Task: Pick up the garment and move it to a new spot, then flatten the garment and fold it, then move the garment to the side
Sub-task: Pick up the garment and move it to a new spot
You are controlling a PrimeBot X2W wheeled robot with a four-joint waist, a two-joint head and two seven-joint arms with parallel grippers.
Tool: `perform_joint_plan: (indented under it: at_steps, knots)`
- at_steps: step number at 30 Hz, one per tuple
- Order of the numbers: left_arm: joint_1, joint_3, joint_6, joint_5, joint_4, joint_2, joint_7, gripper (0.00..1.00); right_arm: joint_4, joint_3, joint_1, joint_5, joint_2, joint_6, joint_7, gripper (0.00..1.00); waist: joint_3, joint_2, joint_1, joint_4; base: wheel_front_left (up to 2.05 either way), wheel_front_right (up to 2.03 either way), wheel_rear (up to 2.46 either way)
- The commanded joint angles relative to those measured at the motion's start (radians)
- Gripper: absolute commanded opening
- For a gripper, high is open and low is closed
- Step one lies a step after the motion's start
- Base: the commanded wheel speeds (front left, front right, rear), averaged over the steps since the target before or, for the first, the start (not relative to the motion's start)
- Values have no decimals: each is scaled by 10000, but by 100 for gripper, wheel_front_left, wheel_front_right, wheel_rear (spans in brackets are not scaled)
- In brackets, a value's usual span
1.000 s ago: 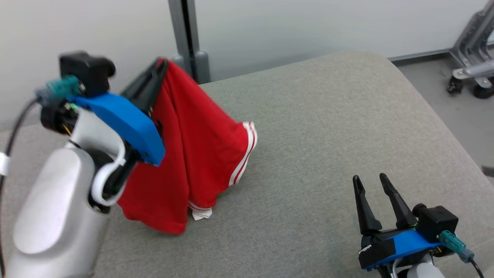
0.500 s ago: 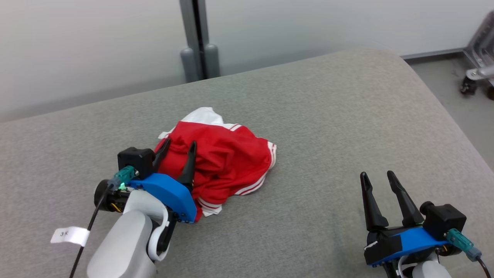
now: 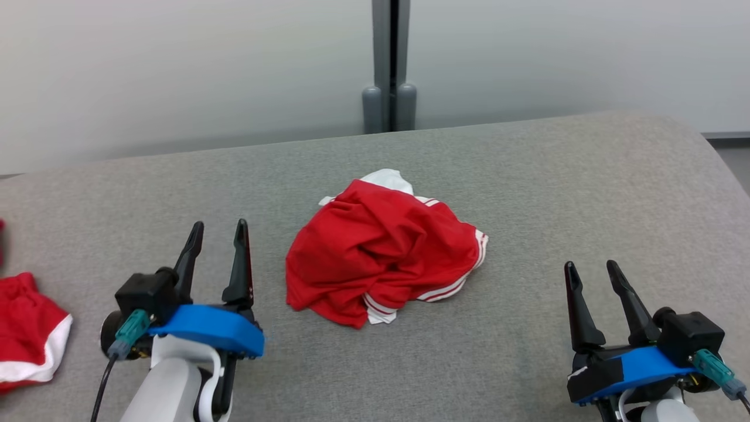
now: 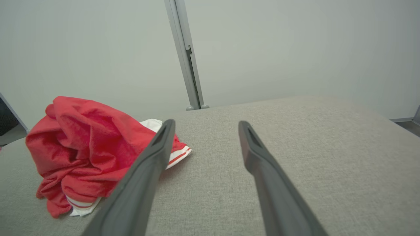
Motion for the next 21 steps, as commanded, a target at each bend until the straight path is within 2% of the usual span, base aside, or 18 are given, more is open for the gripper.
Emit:
perform_joint_plan:
  at_steps: [1,9,14,21]
  knots:
    - [333,119,58,180,-247,119,-68,100,-88,-56,149,-76,-39,1,70,100,0,-1,0,170,0,0,0]
    - [1722,1184,186,1037,-1529,211,-73,100,-197,-85,315,-102,-41,1,296,100,-150,-1,0,587,0,0,0]
    - [2284,1429,-139,1287,-1420,182,-75,100,-129,-43,380,-15,-41,1,424,100,-261,-1,0,642,0,0,0]
    - [2557,1756,-297,1542,-1373,89,-76,100,-10,-107,532,110,-41,1,468,100,-440,-1,0,636,0,0,0]
